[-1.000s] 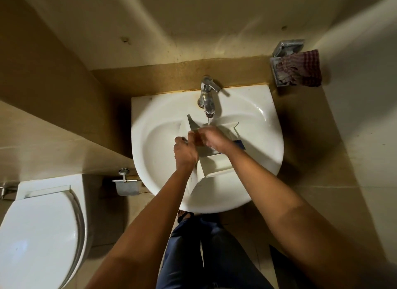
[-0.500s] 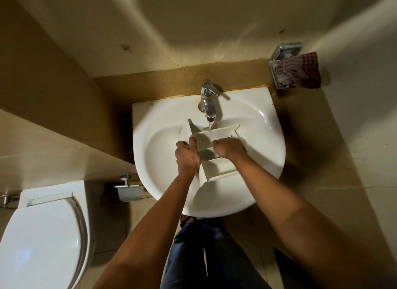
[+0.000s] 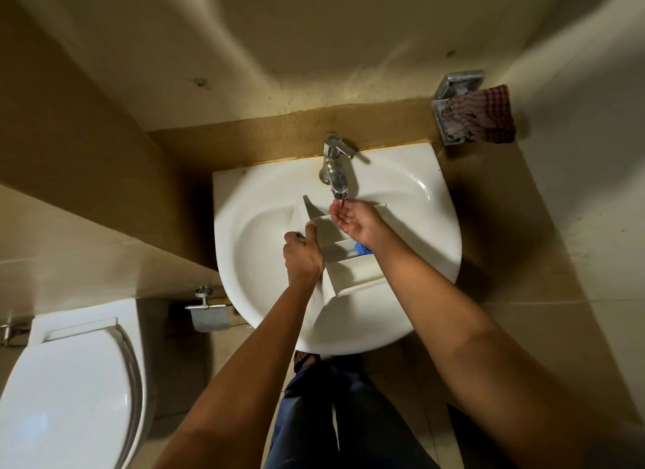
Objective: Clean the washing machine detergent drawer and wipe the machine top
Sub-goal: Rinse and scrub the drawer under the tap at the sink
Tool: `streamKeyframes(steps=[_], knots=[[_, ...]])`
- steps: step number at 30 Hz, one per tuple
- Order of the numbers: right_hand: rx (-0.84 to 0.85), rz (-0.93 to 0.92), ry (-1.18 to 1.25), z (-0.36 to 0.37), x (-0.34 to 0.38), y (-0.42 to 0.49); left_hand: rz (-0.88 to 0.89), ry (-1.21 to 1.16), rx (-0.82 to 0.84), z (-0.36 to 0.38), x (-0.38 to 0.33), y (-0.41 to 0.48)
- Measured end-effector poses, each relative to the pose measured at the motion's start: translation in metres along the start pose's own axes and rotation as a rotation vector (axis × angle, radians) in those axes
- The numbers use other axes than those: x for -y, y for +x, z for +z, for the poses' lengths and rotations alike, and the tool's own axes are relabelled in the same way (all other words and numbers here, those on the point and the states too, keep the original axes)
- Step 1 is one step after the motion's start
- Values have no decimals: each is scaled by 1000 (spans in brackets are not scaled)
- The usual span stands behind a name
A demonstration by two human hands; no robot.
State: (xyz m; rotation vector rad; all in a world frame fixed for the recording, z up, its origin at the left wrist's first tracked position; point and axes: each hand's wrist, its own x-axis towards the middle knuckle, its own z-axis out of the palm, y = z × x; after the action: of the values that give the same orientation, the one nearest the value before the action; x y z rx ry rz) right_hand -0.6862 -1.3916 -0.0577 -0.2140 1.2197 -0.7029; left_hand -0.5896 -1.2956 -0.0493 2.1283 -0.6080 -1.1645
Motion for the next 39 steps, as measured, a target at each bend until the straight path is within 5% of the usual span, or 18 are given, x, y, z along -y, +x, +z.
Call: streamKeyframes(steps=[5, 13, 15, 19, 21, 25, 32, 39], knots=[[28, 103, 357, 7, 3, 3, 17, 5, -4, 0, 0, -1], [137, 219, 185, -10, -5, -12, 21, 3, -12, 1, 1, 1], [155, 105, -253, -14, -20, -24, 13, -2, -12, 0, 1, 1], [308, -560, -1490, -32, -53, -43, -2, -5, -1, 0, 0, 1], [304, -636, -1821, -39, -53, -52, 3, 1, 0, -1, 0, 0], [24, -642, -2286, -43, -47, -61, 14, 2, -6, -1, 0, -1], [56, -255, -2104, -10, -54, -61, 8, 7, -9, 1, 1, -1], [220, -306, -1804, -32, -46, -62, 9, 1, -13, 2, 1, 0]])
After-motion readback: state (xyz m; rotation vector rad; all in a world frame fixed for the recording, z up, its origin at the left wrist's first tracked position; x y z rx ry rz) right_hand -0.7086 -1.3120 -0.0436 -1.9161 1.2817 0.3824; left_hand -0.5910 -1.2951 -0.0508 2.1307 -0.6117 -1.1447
